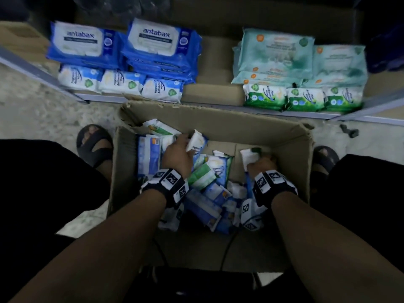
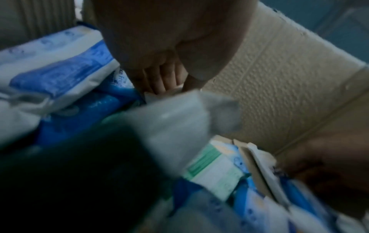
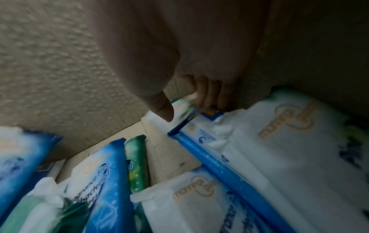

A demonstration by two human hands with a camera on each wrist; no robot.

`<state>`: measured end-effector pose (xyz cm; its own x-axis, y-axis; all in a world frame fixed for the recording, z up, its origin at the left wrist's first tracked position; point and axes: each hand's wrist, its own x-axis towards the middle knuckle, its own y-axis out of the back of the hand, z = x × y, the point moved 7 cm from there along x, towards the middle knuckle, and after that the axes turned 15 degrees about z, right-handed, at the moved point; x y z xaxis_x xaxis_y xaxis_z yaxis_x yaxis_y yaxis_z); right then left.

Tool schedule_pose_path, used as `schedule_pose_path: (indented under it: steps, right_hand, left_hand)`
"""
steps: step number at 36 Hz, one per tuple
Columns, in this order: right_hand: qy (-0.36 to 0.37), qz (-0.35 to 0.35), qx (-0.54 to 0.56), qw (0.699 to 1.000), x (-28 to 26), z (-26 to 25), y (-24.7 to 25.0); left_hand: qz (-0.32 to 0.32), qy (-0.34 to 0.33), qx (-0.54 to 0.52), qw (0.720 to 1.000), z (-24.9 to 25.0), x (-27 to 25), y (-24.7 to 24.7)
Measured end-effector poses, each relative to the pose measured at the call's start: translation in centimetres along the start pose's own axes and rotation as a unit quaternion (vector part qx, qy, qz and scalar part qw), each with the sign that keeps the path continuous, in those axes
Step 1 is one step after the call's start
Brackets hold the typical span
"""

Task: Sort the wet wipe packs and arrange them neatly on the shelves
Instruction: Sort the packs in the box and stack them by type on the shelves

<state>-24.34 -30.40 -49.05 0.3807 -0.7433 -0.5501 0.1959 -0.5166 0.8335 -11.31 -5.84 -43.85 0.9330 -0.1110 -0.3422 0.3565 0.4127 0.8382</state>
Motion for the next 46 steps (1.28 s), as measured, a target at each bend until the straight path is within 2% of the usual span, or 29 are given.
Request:
schedule_pose_path:
  steps: [4,6,8,10,13,16,19,22,27,31,34,40,43,46]
  right_hand:
    - [0.023,-0.02,-0.017,0.999,-0.1,-0.6,-0.6]
    - [0.039,-0.005,-0.044,0.998,-0.2,-0.6,-0.9]
    - [0.051,0.017,-0.057,0.997,-0.9,-0.8,-0.3]
    - [0.057,0.02,-0.04,0.997,-1.4,-0.9,0.1]
    - [0.065,0.024,-0.046,0.997,-1.1,-0.7,0.4]
    - [0.084,0.023,-0.09,0.992,-1.1,-1.3,0.9]
    - [0.134,0.008,-0.126,0.983,-2.0,-1.9,0.9]
    - [0.163,-0.01,-0.115,0.98,-2.9,-2.0,1.4]
    - [0.18,-0.06,-0.14,0.972,-4.3,-0.4,2.0]
    - [0.21,-0.03,-0.147,0.966,-6.2,0.5,3.0]
    - [0.245,-0.024,-0.147,0.958,-7.7,1.4,3.3]
    - [0.242,-0.05,-0.154,0.957,-10.4,2.7,3.5]
    - [0.23,-0.056,-0.148,0.96,-11.1,3.3,3.5]
    - [0.22,-0.061,-0.129,0.965,-10.6,4.2,2.8]
  left_hand:
    - [0.065,-0.082,0.073,0.992,0.7,-0.7,0.3]
    - [0.064,-0.135,0.131,0.98,1.6,-1.3,0.0]
    - [0.009,-0.2,0.135,0.97,2.5,-1.9,-1.1]
    - [-0.08,-0.242,0.139,0.957,2.8,-2.8,-2.8]
    - [-0.156,-0.201,0.197,0.947,1.8,-3.5,-4.4]
    - [-0.165,-0.144,0.227,0.949,0.9,-3.4,-4.9]
    - [-0.169,-0.164,0.255,0.938,1.0,-3.2,-5.2]
    - [-0.193,-0.175,0.258,0.93,0.9,-3.3,-5.1]
    - [-0.192,-0.18,0.215,0.941,0.9,-3.8,-4.1]
    - [-0.199,-0.152,0.168,0.954,1.1,-4.2,-2.8]
    - [-0.169,-0.153,0.133,0.965,2.0,-4.6,-1.3]
    - [-0.085,-0.187,0.071,0.976,4.9,-6.5,2.0]
    - [-0.036,-0.143,0.01,0.989,6.1,-7.7,4.0]
    - [-0.039,-0.066,-0.063,0.995,6.9,-9.0,5.3]
